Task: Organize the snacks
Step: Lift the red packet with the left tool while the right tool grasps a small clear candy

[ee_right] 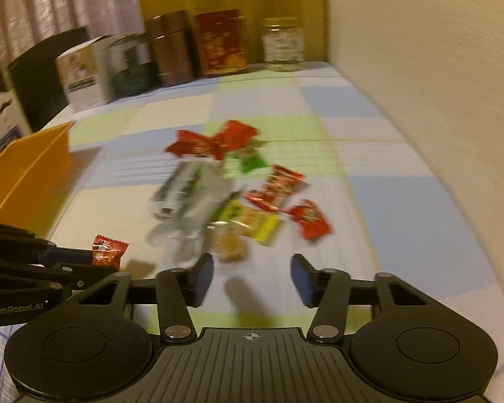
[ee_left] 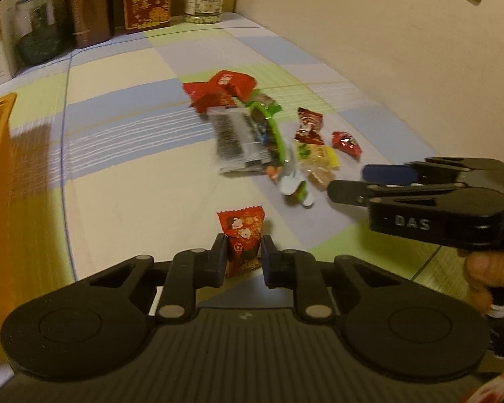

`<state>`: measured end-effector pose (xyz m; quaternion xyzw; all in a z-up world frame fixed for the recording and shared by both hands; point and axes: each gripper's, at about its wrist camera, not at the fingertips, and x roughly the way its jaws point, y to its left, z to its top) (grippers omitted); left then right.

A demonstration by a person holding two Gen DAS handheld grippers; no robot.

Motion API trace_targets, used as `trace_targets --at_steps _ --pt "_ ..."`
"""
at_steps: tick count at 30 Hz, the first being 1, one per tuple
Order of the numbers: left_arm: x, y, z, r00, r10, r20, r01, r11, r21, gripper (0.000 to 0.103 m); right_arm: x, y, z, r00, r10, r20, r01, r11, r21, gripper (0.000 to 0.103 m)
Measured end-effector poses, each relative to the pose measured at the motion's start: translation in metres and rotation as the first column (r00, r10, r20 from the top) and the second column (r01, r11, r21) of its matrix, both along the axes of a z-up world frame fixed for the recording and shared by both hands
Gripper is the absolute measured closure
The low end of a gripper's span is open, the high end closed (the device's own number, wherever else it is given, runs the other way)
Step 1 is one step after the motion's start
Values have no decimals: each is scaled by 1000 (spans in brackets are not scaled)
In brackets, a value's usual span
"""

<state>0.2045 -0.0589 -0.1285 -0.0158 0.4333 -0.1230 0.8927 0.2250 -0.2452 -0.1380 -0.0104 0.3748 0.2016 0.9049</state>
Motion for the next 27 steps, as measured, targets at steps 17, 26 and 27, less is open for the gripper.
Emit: trace_targets --at_steps 17,26,27 --pt "-11 8 13 1000 14 21 -13 999 -36 85 -4 14 4 1000 -2 11 3 999 -47 82" --pt "-25 16 28 999 21 37 -19 999 -43 85 -18 22 9 1000 9 -17 -10 995 -99 81" --pt "-26 17 29 999 22 36 -20 999 -45 85 -19 22 7 1000 8 -17 -9 994 -104 81"
